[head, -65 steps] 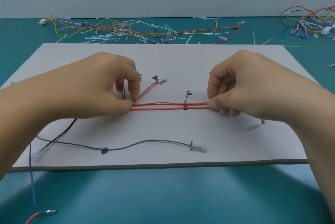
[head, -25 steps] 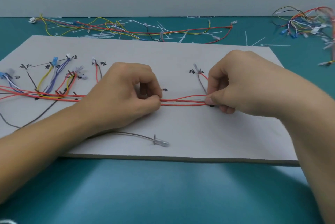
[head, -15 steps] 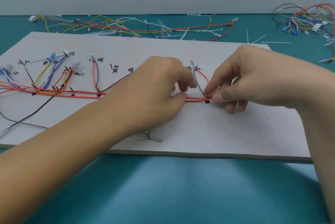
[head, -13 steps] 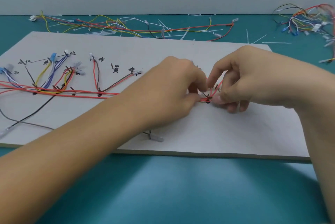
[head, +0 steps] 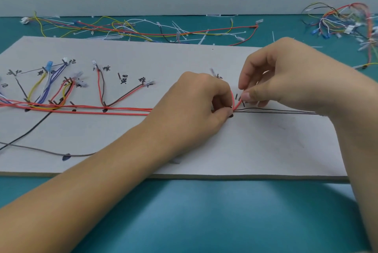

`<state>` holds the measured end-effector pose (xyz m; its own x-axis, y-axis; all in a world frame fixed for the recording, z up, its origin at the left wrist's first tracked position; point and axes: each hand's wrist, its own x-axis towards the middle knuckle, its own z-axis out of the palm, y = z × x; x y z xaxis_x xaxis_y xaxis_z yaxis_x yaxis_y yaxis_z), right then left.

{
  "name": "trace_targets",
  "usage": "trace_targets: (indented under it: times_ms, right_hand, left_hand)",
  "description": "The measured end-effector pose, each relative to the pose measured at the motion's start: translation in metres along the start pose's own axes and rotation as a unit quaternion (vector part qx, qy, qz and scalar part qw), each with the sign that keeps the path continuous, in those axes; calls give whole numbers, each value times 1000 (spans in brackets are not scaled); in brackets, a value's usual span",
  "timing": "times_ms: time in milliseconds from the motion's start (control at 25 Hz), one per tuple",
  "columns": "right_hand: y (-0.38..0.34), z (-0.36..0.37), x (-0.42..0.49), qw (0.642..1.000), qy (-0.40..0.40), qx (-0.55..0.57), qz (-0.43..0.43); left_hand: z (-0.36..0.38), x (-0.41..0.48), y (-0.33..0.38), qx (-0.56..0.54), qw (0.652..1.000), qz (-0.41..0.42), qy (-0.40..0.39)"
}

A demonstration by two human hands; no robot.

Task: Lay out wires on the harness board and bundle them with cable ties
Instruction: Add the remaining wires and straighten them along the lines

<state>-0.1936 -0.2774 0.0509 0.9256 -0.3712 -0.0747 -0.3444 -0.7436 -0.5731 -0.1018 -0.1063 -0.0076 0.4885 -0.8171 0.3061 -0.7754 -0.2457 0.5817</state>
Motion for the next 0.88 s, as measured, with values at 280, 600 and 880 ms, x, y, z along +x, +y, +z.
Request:
trace_targets:
  times_ms: [280, 600, 880]
  right_hand:
    - [2, 4, 7, 999, 19, -24, -9]
    - [1, 5, 6, 999, 9, -48, -4]
    - [-6, 8, -1, 996, 5, -84, -12]
  left_hand:
    - [0, 2, 1, -28, 999, -38, -9]
    - [-4, 5, 3, -33, 997, -68, -27]
    - [-2, 4, 2, -24, 998, -59, -20]
